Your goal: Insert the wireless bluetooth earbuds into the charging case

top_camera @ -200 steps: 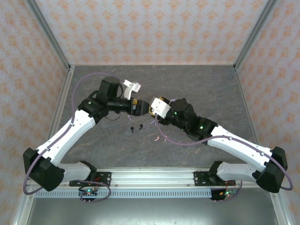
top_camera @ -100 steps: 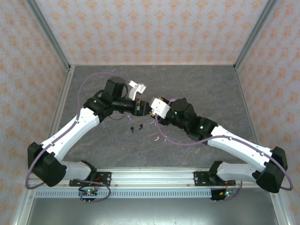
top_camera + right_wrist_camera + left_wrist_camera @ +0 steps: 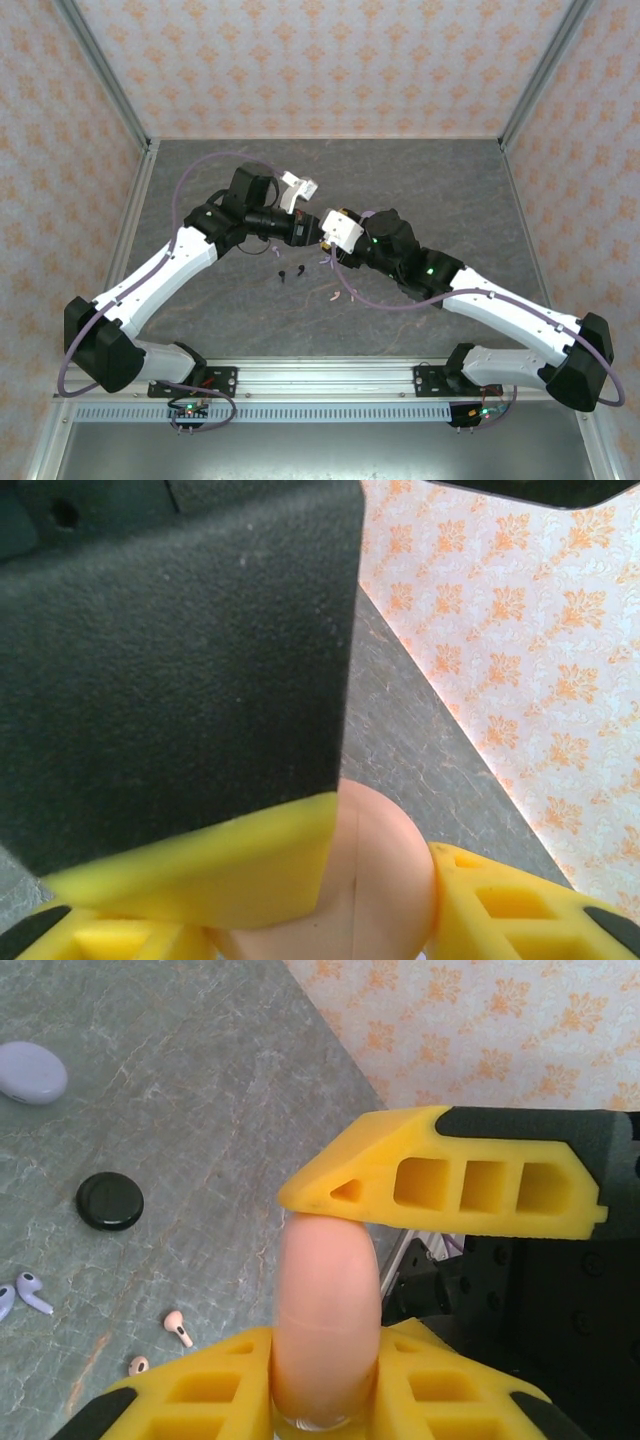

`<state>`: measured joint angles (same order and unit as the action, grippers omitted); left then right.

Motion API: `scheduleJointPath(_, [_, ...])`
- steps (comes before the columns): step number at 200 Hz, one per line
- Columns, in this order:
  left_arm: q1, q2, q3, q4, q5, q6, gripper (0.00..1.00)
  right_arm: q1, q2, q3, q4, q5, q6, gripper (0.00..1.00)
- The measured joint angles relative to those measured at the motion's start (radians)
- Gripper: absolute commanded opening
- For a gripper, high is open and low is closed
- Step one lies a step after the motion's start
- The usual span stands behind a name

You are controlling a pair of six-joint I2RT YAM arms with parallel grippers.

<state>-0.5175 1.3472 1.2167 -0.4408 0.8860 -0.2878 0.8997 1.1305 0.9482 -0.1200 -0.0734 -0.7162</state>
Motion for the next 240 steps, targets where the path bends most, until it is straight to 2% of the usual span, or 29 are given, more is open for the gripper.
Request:
scheduleJointPath(49, [-0.006, -0.002, 0.000, -0.018, -0.013, 0.011, 0.16, -0.027, 0.013, 0.040, -0.069, -0.042, 0.038, 0.76])
scheduleJointPath(75, [-0.006, -0.023, 0.000, -0.009, -0.041, 0.014, 0.12, -0.074, 0.006, 0.072, -0.123, -0.118, 0.082, 0.94])
scheduleJointPath(90, [-0.006, -0.053, -0.014, 0.024, -0.061, 0.021, 0.11, -0.113, -0.016, 0.076, -0.161, -0.185, 0.109, 0.99])
scheduleJointPath(126, [-0.006, -0.141, -0.106, 0.170, -0.108, 0.036, 0.08, -0.231, -0.114, 0.068, -0.203, -0.359, 0.245, 0.99])
scheduleJointPath(161, [-0.006, -0.173, -0.217, 0.366, -0.116, 0.061, 0.05, -0.362, -0.219, -0.059, -0.034, -0.505, 0.488, 0.98])
scheduleJointPath(198, [-0.039, -0.223, -0.338, 0.541, -0.121, 0.151, 0.01, -0.380, -0.198, -0.140, 0.121, -0.583, 0.690, 0.94])
scheduleJointPath(240, [-0.066, -0.251, -0.369, 0.624, -0.132, 0.239, 0.00, -0.380, -0.175, -0.148, 0.218, -0.613, 0.780, 0.91])
